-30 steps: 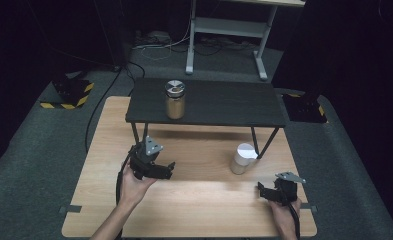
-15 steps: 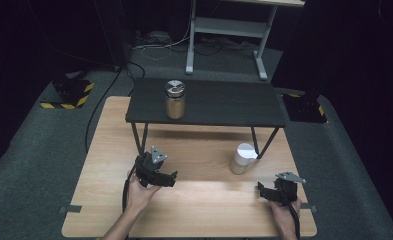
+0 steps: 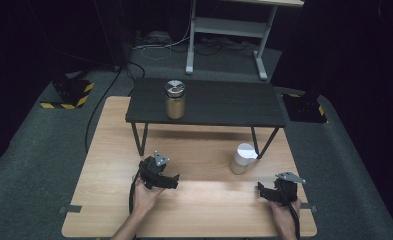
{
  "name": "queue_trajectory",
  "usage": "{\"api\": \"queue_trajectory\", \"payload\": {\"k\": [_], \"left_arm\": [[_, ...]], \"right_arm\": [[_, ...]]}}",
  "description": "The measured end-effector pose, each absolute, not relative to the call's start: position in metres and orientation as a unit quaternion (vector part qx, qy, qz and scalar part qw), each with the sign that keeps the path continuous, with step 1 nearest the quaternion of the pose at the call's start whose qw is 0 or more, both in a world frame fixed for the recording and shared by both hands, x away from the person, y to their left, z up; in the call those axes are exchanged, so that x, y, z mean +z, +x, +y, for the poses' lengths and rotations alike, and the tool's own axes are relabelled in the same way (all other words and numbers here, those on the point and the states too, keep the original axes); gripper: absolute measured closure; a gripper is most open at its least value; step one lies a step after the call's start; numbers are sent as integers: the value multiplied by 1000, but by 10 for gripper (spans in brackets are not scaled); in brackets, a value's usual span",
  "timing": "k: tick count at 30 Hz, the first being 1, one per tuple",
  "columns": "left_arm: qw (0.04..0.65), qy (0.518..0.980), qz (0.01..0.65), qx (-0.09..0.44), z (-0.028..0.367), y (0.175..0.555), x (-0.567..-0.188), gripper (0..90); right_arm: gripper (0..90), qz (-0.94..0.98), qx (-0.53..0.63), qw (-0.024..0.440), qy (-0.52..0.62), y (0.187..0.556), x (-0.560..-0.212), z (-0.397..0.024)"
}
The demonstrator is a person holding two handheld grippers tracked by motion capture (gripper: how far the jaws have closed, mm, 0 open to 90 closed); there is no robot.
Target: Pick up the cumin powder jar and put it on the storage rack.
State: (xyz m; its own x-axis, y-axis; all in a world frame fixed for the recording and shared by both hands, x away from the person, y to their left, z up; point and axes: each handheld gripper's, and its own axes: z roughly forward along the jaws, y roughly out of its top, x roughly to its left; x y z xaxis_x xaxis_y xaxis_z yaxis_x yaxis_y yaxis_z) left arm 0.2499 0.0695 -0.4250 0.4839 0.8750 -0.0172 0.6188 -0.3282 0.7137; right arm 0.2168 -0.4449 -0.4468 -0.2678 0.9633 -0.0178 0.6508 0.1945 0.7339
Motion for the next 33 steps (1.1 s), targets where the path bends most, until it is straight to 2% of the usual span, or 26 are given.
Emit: {"api": "queue_trajectory", "payload": {"k": [18,33], "left_arm": [[319,798,471,198,57,256,-443,4],[329,791,475,198,59,251,-451,3]], "right_arm": [[102,730,314,248,554,217,-447,-444],[101,730,314,248,554,217,-447,-444]]}}
